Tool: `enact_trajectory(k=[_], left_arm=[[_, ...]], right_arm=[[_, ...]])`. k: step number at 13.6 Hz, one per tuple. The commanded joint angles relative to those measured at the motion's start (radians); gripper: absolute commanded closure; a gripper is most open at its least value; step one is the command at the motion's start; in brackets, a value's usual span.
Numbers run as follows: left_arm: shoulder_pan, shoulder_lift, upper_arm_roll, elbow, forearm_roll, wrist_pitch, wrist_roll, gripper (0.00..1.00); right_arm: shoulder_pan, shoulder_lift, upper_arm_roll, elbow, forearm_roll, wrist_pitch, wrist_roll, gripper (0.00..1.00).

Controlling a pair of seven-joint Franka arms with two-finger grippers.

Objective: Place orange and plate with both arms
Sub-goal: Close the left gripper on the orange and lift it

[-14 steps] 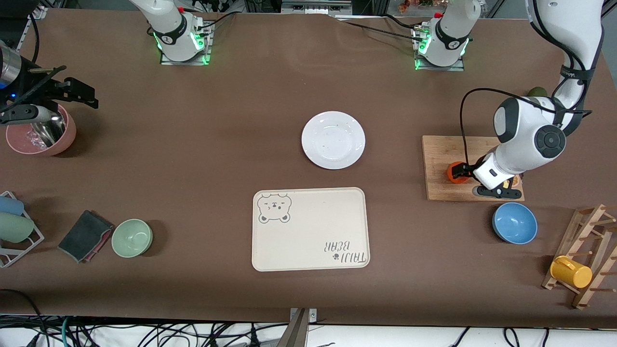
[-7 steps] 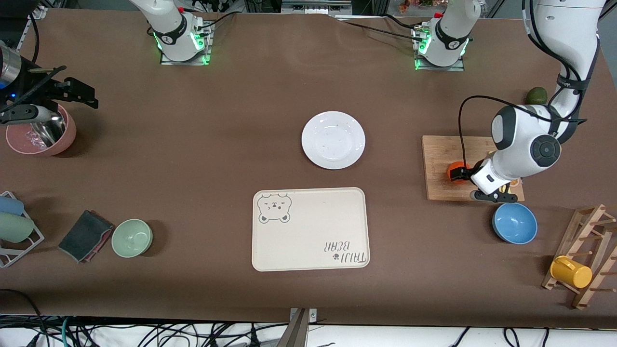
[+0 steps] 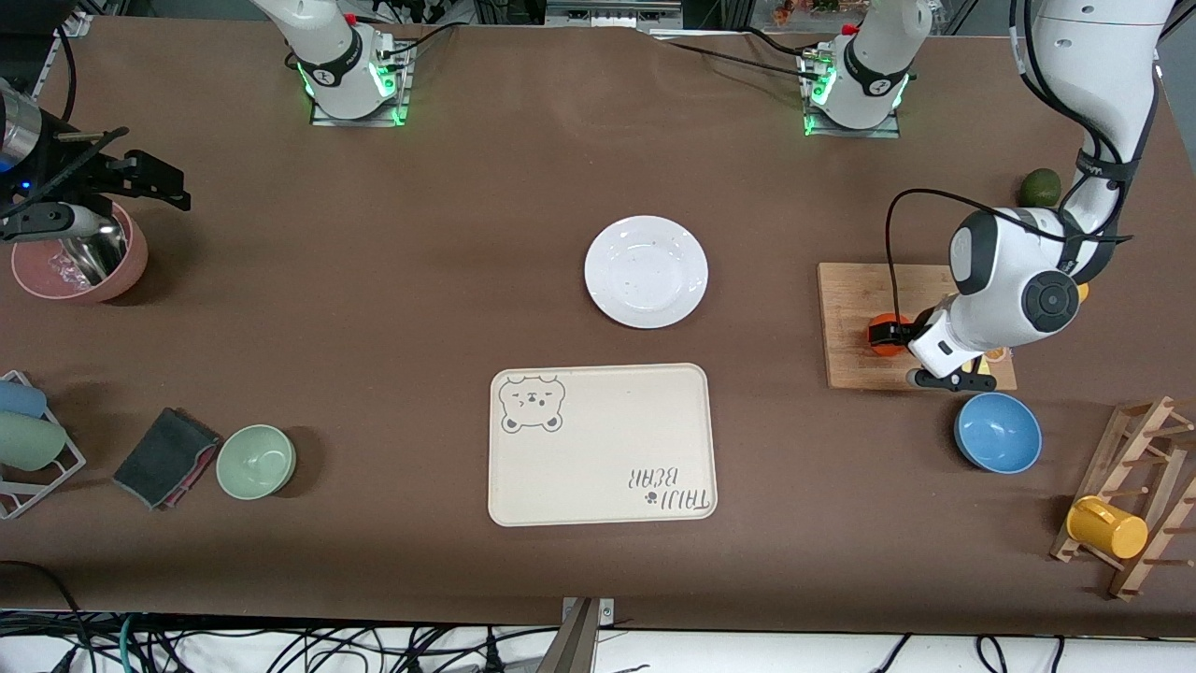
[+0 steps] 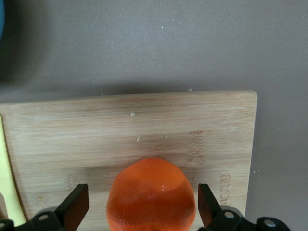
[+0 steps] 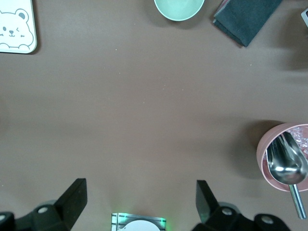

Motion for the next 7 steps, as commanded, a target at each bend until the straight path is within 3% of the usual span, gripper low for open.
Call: enact_trajectory(k=[1, 6, 7], left_arm=[[0.007, 0.014, -0.003, 0.019, 0.018, -0.023, -0.043, 0.0], [0.008, 0.025, -0.003, 0.019, 0.014, -0.025, -0.06, 0.0], [0.008, 0.025, -0.003, 0.017, 0.014, -0.026, -0.06, 0.04]], right_arm=[[-0.006, -0.003, 0.0, 0.009, 0.009, -0.015, -0.015, 0.0], [-0.006, -0.003, 0.0, 0.009, 0.009, -0.014, -0.015, 0.0], [-0.006, -0.003, -0.002, 0.009, 0.009, -0.014, -0.015, 0.0]])
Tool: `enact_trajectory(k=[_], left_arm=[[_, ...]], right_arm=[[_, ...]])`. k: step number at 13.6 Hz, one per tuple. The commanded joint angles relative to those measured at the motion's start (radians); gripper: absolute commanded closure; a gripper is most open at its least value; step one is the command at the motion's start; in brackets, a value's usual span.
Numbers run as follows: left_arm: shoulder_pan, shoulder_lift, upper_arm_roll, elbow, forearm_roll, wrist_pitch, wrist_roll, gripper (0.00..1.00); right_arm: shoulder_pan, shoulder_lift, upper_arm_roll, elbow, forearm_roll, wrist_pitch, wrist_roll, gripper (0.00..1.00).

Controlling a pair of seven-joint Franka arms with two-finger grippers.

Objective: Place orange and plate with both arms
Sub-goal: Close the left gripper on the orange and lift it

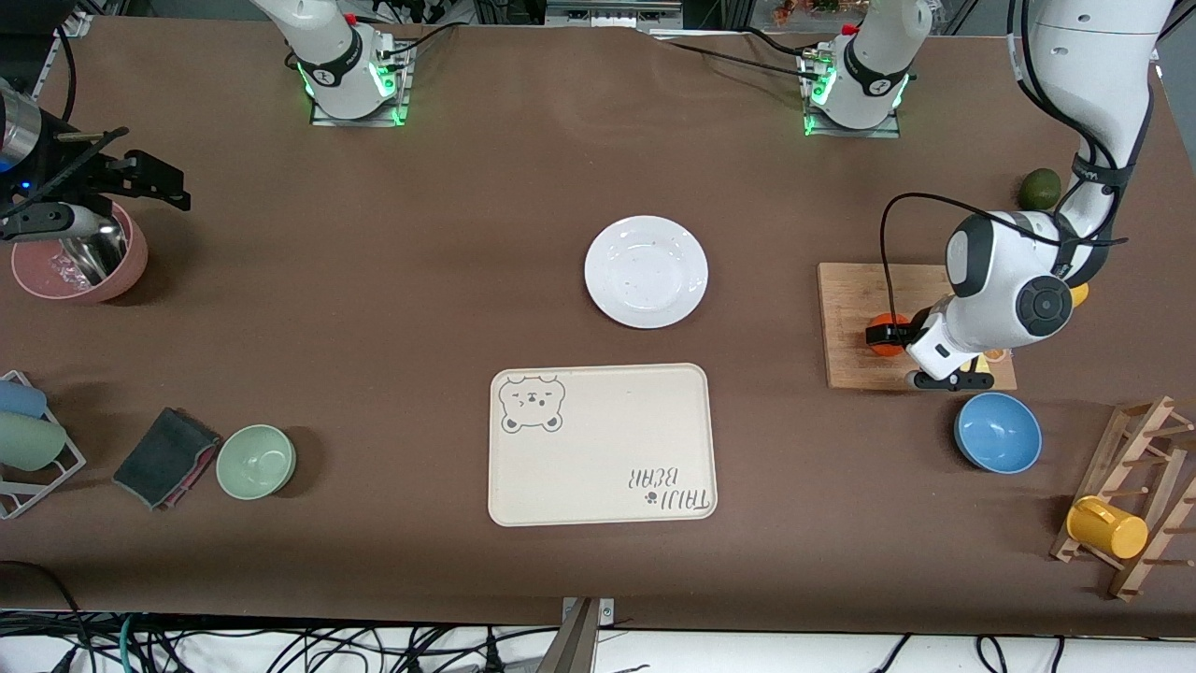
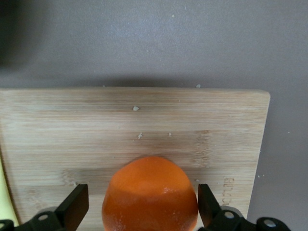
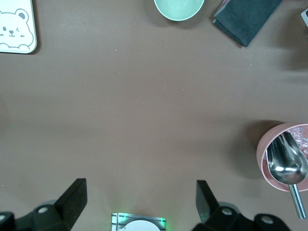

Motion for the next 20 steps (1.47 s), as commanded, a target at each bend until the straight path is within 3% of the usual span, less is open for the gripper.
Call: enact_trajectory(k=[1, 3, 4, 6, 8, 9, 11, 14, 20], left_arm=[[0.007, 0.009, -0.003, 0.014, 0.014, -0.023, -0.012, 0.09], [0.007, 0.009, -0.003, 0.009, 0.014, -0.024, -0.014, 0.15], [0.007, 0.009, -0.003, 0.009, 0.014, -0.024, -0.014, 0.23], [0.006, 0.009, -0.005, 0.012, 0.014, -0.045, -0.014, 0.51], [-0.003, 0.003, -0.003, 0.02, 0.014, -0.059, -0.017, 0.67], [-0.008, -0.006, -0.006, 0.025, 0.014, -0.087, -0.02, 0.7], [-0.008, -0.028, -0.048, 0.067, 0.014, -0.185, -0.073, 0.83], [-0.008, -0.047, -0.13, 0.155, 0.017, -0.377, -0.184, 0.84], [-0.01, -0.068, -0.388, 0.157, 0.017, -0.402, -0.602, 0.91]], right_arm=[[-0.006, -0.003, -0.001, 0.01, 0.008, -0.014, -0.015, 0.0], [-0.006, -0.003, -0.001, 0.009, 0.008, -0.017, -0.015, 0.0], [-0.006, -0.003, -0.001, 0.009, 0.008, -0.018, -0.014, 0.0], [-0.006, -0.003, 0.0, 0.01, -0.005, -0.015, -0.014, 0.0], [-0.006, 0.002, 0.0, 0.013, -0.003, -0.009, -0.01, 0.0], [-0.006, 0.001, 0.0, 0.013, -0.005, -0.018, -0.003, 0.0], [-0.006, 0.001, 0.0, 0.013, -0.006, -0.017, -0.003, 0.0], [-0.006, 0.001, 0.0, 0.013, -0.005, -0.018, -0.004, 0.0], [-0.006, 0.001, 0.0, 0.013, -0.005, -0.018, -0.001, 0.0]])
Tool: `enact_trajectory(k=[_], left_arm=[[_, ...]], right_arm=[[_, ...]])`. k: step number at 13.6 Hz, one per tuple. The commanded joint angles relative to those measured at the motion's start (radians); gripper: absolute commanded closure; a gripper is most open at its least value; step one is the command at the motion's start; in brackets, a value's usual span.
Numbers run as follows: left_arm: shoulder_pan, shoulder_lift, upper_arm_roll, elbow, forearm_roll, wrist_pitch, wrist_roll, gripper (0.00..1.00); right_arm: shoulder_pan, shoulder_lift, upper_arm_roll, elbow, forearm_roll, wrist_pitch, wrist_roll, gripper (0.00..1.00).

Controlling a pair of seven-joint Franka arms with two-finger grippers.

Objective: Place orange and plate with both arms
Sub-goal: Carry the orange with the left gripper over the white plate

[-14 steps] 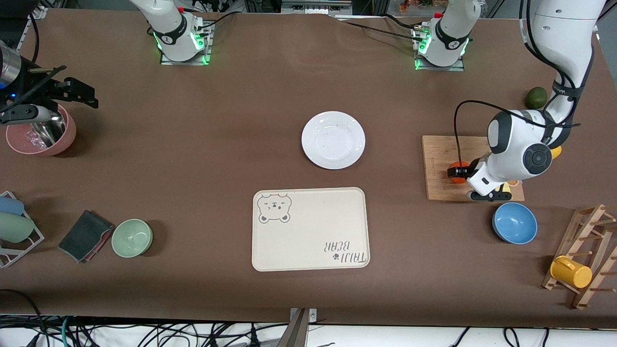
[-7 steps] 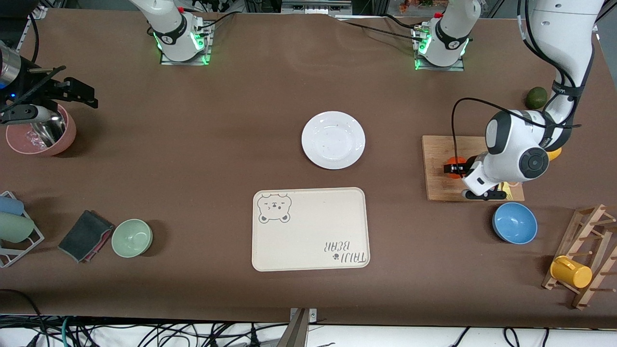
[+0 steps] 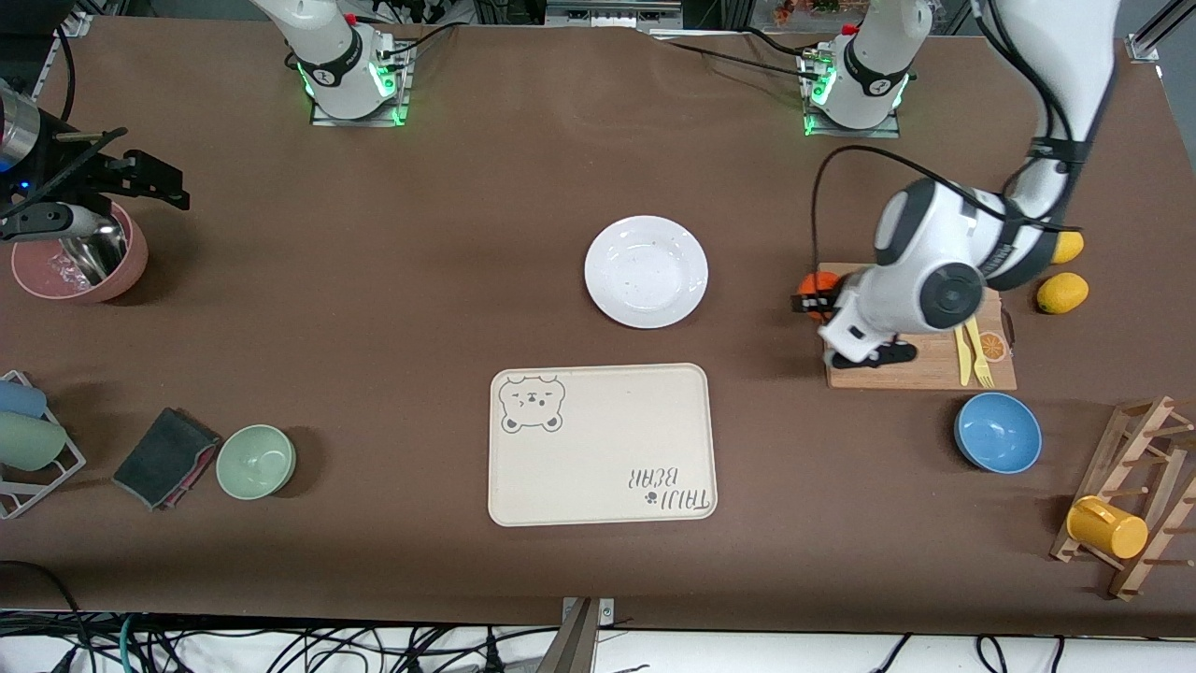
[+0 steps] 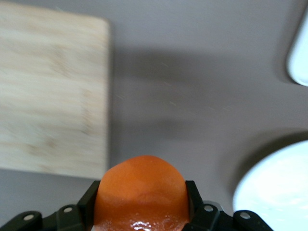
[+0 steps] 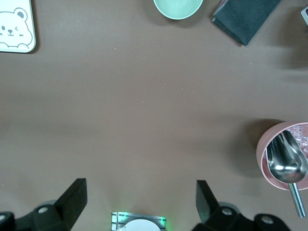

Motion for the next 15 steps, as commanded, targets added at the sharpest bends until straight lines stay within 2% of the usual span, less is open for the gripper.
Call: enact_trajectory(k=[1, 2, 5, 9, 11, 15], left_arm=[[0.002, 0.004, -0.097, 0.0, 0.014, -0.013, -0.165, 0.91], [-0.009, 0.01, -0.125, 0.0, 0.014, -0.006, -0.222, 0.91], [-0.101, 0.054, -0.133, 0.031, 0.012, 0.022, -0.347, 0.91], [-0.201, 0.129, -0.131, 0.031, 0.015, 0.196, -0.522, 0.93], [-0.233, 0.169, -0.131, 0.029, 0.015, 0.273, -0.598, 0.94], [-0.285, 0.223, -0.131, 0.029, 0.024, 0.373, -0.691, 0.94]], right_arm=[[-0.004, 0.002, 0.002, 0.013, -0.006, -0.013, -0.001, 0.0], [-0.005, 0.0, 0.002, 0.013, -0.006, -0.016, -0.001, 0.0], [-0.011, 0.003, 0.002, 0.012, -0.009, -0.011, 0.0, 0.0], [-0.014, 0.012, -0.012, 0.015, -0.01, 0.006, 0.002, 0.0], [-0.023, 0.023, -0.038, 0.016, -0.003, 0.012, 0.0, 0.0], [-0.02, 0.023, -0.036, 0.024, 0.005, 0.012, -0.009, 0.0]])
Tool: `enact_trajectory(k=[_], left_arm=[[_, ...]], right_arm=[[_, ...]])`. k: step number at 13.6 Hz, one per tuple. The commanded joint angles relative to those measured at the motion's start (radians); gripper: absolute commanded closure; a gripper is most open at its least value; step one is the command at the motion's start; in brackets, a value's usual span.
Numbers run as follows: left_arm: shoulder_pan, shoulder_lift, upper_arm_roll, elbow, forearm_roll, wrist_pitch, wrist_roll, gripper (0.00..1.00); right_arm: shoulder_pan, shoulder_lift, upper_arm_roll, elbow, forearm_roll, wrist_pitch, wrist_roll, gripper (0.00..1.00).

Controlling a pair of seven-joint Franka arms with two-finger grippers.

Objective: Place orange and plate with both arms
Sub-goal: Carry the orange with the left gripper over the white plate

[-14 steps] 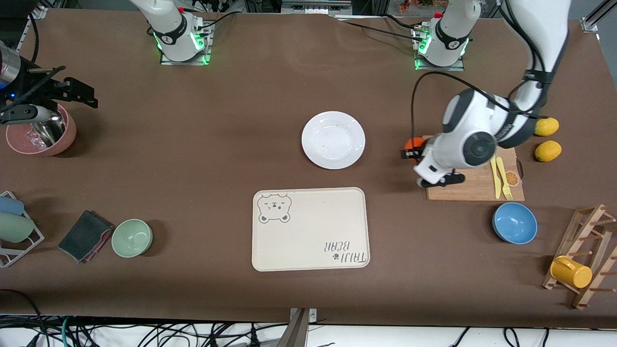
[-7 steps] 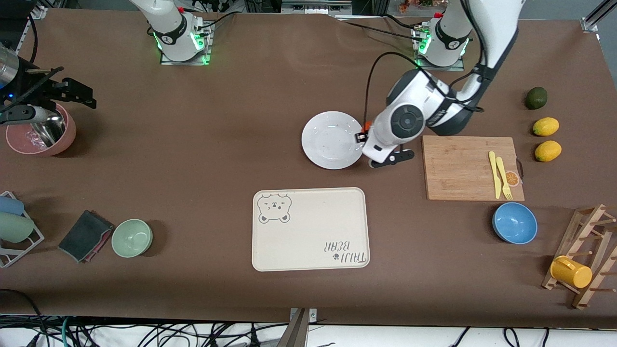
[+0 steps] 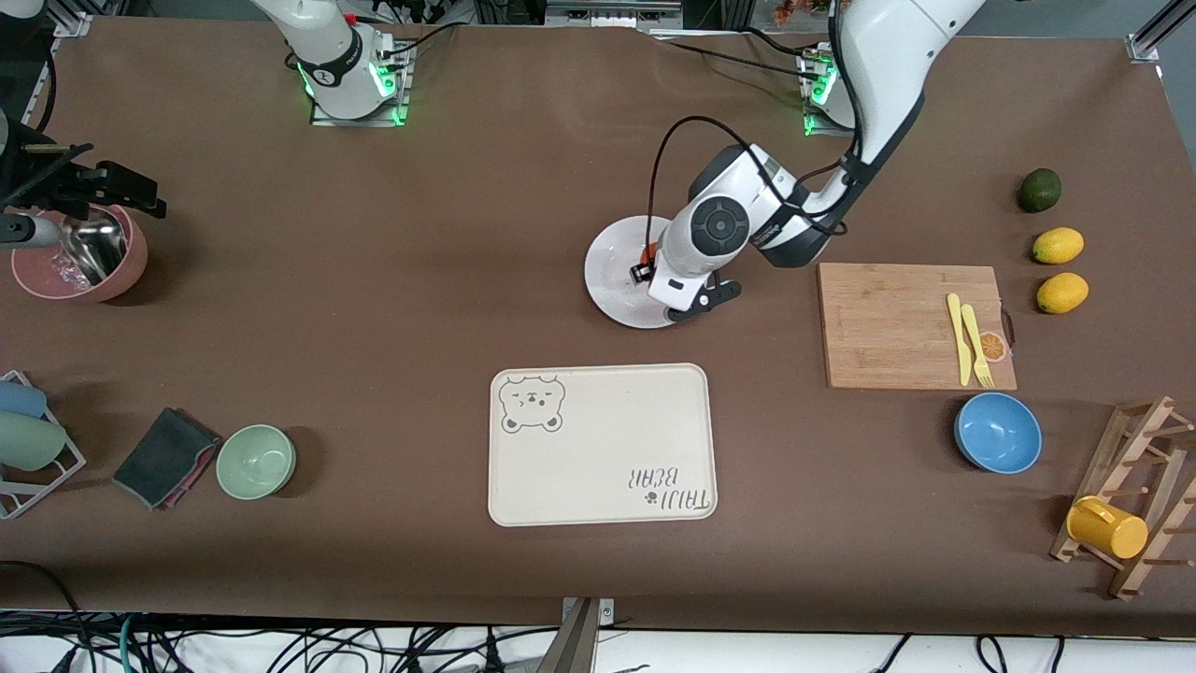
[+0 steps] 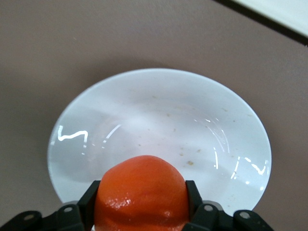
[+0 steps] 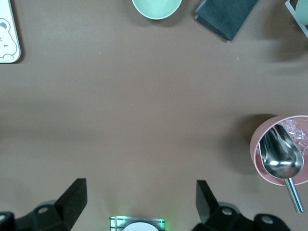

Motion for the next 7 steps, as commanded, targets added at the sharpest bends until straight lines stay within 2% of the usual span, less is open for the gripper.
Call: enact_trajectory(k=[1, 3, 4, 5, 6, 7], left_arm=[[-0.023, 0.043, 0.003, 0.027, 0.029, 0.044, -0.063, 0.94], [-0.042, 0.062, 0.007, 0.024, 0.029, 0.06, -0.064, 0.89], [-0.042, 0.068, 0.007, 0.024, 0.029, 0.06, -0.063, 0.72], [-0.04, 0.068, 0.007, 0.024, 0.029, 0.06, -0.063, 0.39], [-0.04, 0.069, 0.009, 0.024, 0.029, 0.06, -0.063, 0.0], [-0.04, 0.068, 0.007, 0.025, 0.027, 0.059, -0.069, 0.0]], right_arm=[[0.0, 0.007, 0.014, 0.023, 0.006, -0.006, -0.01, 0.0], [0.0, 0.007, 0.014, 0.023, 0.008, -0.009, -0.011, 0.0], [-0.002, 0.008, 0.011, 0.023, 0.008, -0.013, -0.013, 0.0], [-0.003, 0.007, 0.011, 0.023, 0.008, -0.018, -0.014, 0.0], [-0.006, 0.007, 0.009, 0.023, 0.006, -0.022, -0.01, 0.0], [-0.009, 0.011, 0.006, 0.023, 0.006, -0.022, -0.014, 0.0]])
